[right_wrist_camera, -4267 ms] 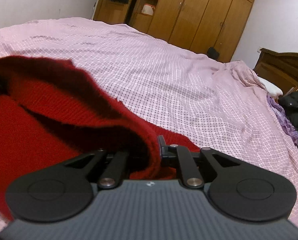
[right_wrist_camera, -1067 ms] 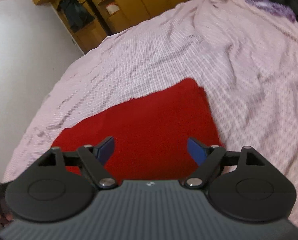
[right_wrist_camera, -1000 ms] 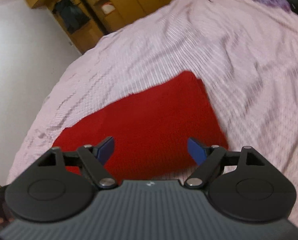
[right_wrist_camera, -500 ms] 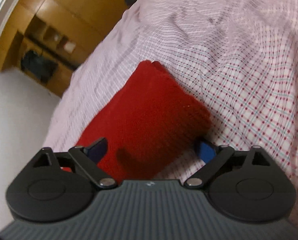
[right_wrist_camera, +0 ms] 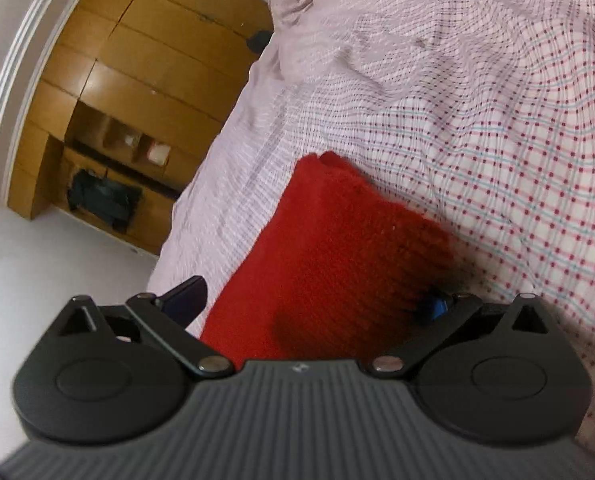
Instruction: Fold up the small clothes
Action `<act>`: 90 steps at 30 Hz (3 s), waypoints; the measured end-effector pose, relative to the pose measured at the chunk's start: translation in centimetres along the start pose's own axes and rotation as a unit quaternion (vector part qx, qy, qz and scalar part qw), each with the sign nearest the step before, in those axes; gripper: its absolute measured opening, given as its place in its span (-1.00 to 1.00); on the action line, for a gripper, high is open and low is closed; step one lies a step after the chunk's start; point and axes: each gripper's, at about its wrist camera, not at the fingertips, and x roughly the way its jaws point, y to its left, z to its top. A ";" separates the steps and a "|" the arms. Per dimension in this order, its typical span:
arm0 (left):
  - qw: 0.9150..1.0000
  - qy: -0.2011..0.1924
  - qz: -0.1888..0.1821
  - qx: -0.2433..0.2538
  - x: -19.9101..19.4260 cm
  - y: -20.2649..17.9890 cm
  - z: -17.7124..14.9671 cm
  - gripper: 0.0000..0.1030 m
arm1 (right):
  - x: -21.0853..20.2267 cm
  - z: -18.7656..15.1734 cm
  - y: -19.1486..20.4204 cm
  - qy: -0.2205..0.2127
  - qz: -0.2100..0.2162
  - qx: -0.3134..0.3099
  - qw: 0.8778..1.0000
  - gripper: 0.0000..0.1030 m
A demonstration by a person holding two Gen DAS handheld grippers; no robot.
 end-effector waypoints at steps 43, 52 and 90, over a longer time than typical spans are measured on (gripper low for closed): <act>0.999 -0.038 0.004 0.026 -1.5 2.4 2.8 0.46 | 0.2 2.1 10.5 -0.037 0.055 -0.183 0.981 -0.40; 0.999 -0.035 -0.008 0.029 -1.1 3.5 3.8 0.46 | 0.3 0.3 14.3 -0.031 0.079 -0.205 0.975 -0.40; 0.999 -0.019 -0.029 -0.021 1.3 12.5 3.7 0.46 | 3.3 -19.9 25.3 0.011 0.074 -0.512 0.856 -0.44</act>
